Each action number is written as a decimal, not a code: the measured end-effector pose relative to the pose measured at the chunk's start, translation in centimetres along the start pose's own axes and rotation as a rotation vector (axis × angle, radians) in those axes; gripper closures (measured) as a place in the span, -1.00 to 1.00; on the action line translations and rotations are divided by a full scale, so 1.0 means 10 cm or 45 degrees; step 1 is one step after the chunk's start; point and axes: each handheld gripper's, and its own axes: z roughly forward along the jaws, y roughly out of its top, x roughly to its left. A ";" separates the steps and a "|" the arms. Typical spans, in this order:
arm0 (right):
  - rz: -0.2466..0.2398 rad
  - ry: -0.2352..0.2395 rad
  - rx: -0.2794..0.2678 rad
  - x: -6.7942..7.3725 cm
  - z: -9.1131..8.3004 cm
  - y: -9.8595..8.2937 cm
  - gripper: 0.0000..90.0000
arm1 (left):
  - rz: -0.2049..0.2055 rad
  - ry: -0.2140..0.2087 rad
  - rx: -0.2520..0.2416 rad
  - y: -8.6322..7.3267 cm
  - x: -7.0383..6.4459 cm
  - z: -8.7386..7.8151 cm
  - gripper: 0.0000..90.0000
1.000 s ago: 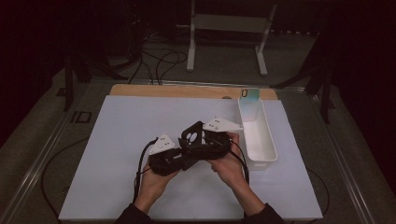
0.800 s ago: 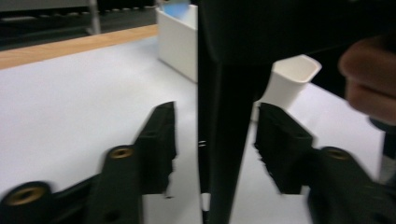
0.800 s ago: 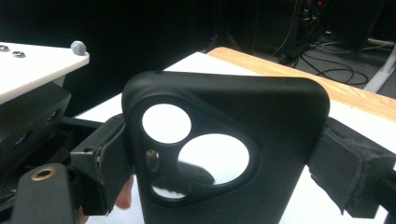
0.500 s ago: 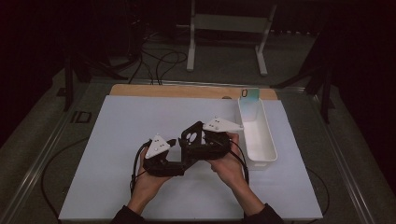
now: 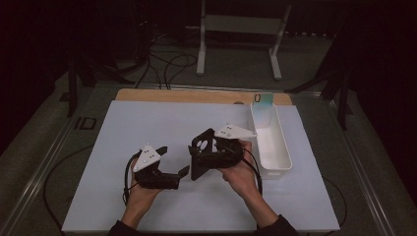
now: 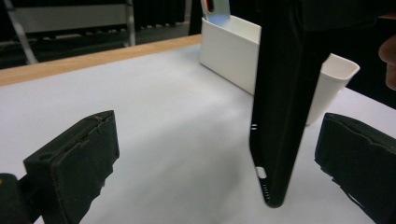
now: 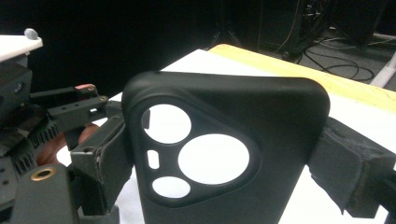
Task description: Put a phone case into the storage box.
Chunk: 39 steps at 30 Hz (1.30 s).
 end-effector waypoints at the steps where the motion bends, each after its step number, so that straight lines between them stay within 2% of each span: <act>1: 0.002 0.001 0.001 0.00 0.00 0.00 -0.69 | 0.000 0.003 -0.004 -0.01 0.02 -0.03 -0.99; 13: -0.004 -0.004 0.013 -0.01 0.01 -0.02 -0.69 | 0.008 0.086 -0.012 -0.15 0.22 -0.23 -0.99; 14: -0.003 -0.005 0.012 -0.01 0.01 -0.02 -0.69 | 0.018 0.112 -0.003 -0.18 0.26 -0.26 -0.99; 19: -0.005 -0.007 0.008 -0.01 0.01 -0.01 -0.69 | 0.028 0.144 -0.003 -0.21 0.31 -0.31 -0.99; 20: -0.006 -0.009 0.008 -0.01 0.01 -0.01 -0.69 | 0.038 0.168 -0.001 -0.24 0.33 -0.34 -0.99; 22: -0.007 -0.015 0.006 -0.02 0.01 -0.01 -0.69 | 0.047 0.184 0.002 -0.27 0.35 -0.37 -0.99; 33: 0.004 -0.018 -0.009 -0.03 0.00 -0.01 -0.69 | 0.025 0.273 0.047 -0.54 0.48 -0.58 -0.99; 39: 0.011 -0.018 -0.020 -0.03 0.01 -0.01 -0.69 | 0.013 0.301 0.035 -0.59 0.52 -0.62 -0.99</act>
